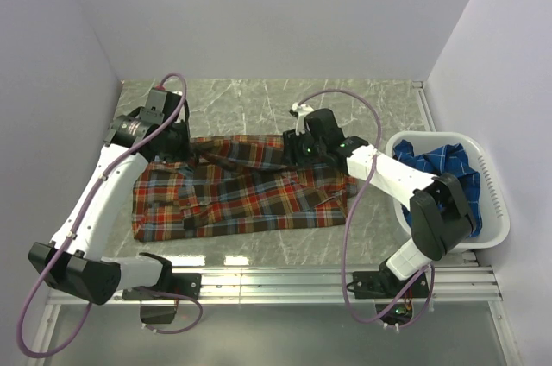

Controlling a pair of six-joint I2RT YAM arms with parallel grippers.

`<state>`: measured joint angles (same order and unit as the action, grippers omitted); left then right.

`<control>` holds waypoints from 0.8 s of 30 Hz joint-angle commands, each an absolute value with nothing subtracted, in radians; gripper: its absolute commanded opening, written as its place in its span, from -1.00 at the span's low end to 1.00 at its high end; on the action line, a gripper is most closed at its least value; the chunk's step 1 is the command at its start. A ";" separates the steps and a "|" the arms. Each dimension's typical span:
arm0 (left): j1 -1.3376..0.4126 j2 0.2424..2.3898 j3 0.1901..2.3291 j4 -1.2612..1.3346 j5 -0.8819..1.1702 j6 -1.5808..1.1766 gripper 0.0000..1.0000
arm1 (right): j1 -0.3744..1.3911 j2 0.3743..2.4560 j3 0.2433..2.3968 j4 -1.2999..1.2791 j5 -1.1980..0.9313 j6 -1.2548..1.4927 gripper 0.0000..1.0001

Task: Fold and stack the long sleeve shirts
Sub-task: Fold the shirt

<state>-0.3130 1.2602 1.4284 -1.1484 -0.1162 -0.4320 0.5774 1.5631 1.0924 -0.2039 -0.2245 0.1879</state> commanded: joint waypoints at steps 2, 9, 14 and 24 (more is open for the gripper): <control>-0.307 1.281 1.488 -1.181 -0.066 -0.431 -0.99 | 0.572 1.569 1.086 -0.190 -0.129 0.152 0.09; -0.307 1.302 1.508 -1.186 -0.026 -0.417 -0.99 | 0.509 1.632 1.126 -0.187 -0.124 0.055 0.10; -0.307 1.298 1.500 -1.177 -0.023 -0.411 -0.99 | 0.445 1.637 1.121 -0.178 -0.306 -0.073 0.14; -0.307 1.290 1.500 -1.160 -0.028 -0.393 -0.99 | 0.411 1.785 1.271 -0.319 -0.532 -0.236 0.22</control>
<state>-0.3107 1.3022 1.4666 -1.1721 -0.0387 -0.4088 0.4099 1.7683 1.2072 -0.2737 -0.4271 -0.1570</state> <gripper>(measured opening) 0.022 0.606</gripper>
